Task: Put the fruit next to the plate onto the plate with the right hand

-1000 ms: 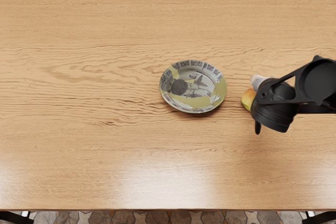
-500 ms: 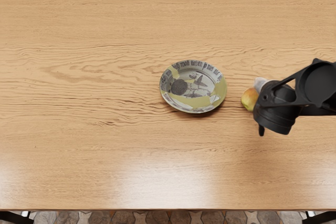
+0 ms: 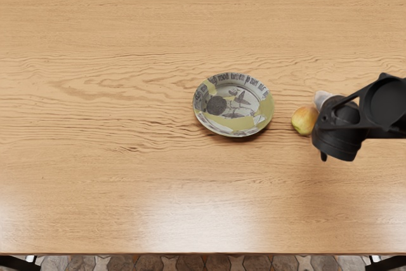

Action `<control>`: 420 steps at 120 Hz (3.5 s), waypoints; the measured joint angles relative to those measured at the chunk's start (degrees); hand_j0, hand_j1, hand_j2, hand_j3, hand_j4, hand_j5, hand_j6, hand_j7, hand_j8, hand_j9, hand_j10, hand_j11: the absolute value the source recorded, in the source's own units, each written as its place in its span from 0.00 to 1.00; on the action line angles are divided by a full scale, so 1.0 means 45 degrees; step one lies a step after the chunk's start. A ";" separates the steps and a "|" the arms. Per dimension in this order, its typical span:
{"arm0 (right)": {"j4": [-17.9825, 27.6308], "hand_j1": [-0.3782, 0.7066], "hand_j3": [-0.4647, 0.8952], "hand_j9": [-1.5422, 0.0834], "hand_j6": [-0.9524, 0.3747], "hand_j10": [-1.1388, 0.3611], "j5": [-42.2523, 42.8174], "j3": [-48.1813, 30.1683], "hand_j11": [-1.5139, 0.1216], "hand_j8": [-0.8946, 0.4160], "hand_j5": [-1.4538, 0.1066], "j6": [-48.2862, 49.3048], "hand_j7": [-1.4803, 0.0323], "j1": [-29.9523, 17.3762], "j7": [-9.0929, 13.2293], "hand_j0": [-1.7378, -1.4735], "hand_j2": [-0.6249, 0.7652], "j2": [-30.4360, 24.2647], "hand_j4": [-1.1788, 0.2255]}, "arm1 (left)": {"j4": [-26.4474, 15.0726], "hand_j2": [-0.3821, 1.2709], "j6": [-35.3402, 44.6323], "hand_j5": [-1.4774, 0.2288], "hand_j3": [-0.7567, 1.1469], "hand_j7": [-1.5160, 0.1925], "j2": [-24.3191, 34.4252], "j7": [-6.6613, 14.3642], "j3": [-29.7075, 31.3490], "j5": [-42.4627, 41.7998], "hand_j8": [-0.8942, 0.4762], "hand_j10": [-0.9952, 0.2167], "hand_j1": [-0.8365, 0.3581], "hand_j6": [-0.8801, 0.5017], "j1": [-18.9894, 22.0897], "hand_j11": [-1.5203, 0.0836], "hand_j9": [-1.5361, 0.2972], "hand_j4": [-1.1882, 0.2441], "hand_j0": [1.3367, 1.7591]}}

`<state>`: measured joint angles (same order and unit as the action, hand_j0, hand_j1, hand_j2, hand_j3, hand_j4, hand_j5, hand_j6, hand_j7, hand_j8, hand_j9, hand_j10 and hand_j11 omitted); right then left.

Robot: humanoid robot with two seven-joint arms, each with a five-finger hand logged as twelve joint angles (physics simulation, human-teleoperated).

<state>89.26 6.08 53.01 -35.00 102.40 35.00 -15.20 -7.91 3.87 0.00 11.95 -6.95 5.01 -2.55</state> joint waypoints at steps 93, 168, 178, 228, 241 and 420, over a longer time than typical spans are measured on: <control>-0.2571 0.03 0.34 0.95 0.72 0.76 0.1924 -0.1161 0.93 0.68 0.93 0.0000 0.98 -0.2135 0.0000 0.30 0.45 0.0091 0.84 | 0.0000 0.23 0.0001 0.87 0.40 0.89 0.0000 0.0000 0.0000 0.0000 0.65 0.82 0.99 0.64 0.0000 0.95 0.84 0.83 0.76; -0.2351 0.19 0.34 0.83 0.61 0.66 0.3654 -0.2705 0.81 0.57 0.81 -0.0001 0.85 -0.2917 0.0000 0.30 0.43 -0.0003 0.73 | 0.0000 0.23 0.0001 0.87 0.40 0.89 0.0000 0.0000 0.0000 0.0000 0.65 0.82 0.99 0.64 0.0000 0.95 0.84 0.83 0.76; -0.2188 0.23 0.34 0.80 0.58 0.64 0.3670 -0.2808 0.78 0.54 0.78 0.0000 0.82 -0.2901 0.0000 0.30 0.42 -0.0036 0.71 | 0.0000 0.23 0.0001 0.87 0.40 0.89 0.0000 0.0000 0.0000 0.0000 0.65 0.82 0.99 0.64 0.0000 0.95 0.84 0.83 0.76; -0.1942 0.35 0.34 0.72 0.50 0.57 0.3686 -0.2766 0.69 0.46 0.69 0.0000 0.73 -0.2989 -0.0001 0.30 0.41 -0.1043 0.63 | 0.0001 0.23 0.0000 0.87 0.40 0.89 0.0000 0.0000 0.0000 0.0000 0.65 0.82 0.99 0.64 0.0000 0.95 0.84 0.83 0.76; -0.1897 0.38 0.34 0.68 0.47 0.54 0.3684 -0.2759 0.66 0.43 0.65 0.0002 0.69 -0.3045 0.0001 0.30 0.42 -0.1150 0.60 | 0.0000 0.23 0.0000 0.87 0.40 0.89 0.0000 0.0000 0.0000 0.0000 0.65 0.82 0.99 0.64 0.0000 0.95 0.84 0.83 0.76; 0.0834 0.53 0.34 0.30 0.47 0.26 0.3724 -0.3137 0.27 0.37 0.25 0.0038 0.31 -0.0612 -0.0031 0.34 0.56 -0.2195 0.54 | -0.0001 0.23 0.0000 0.87 0.40 0.89 0.0000 -0.0001 -0.0002 0.0001 0.65 0.82 0.99 0.64 0.0000 0.95 0.84 0.83 0.76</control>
<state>93.01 22.84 38.89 -34.83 99.64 34.86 -25.07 -7.91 3.87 0.00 11.95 -6.96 5.01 -2.55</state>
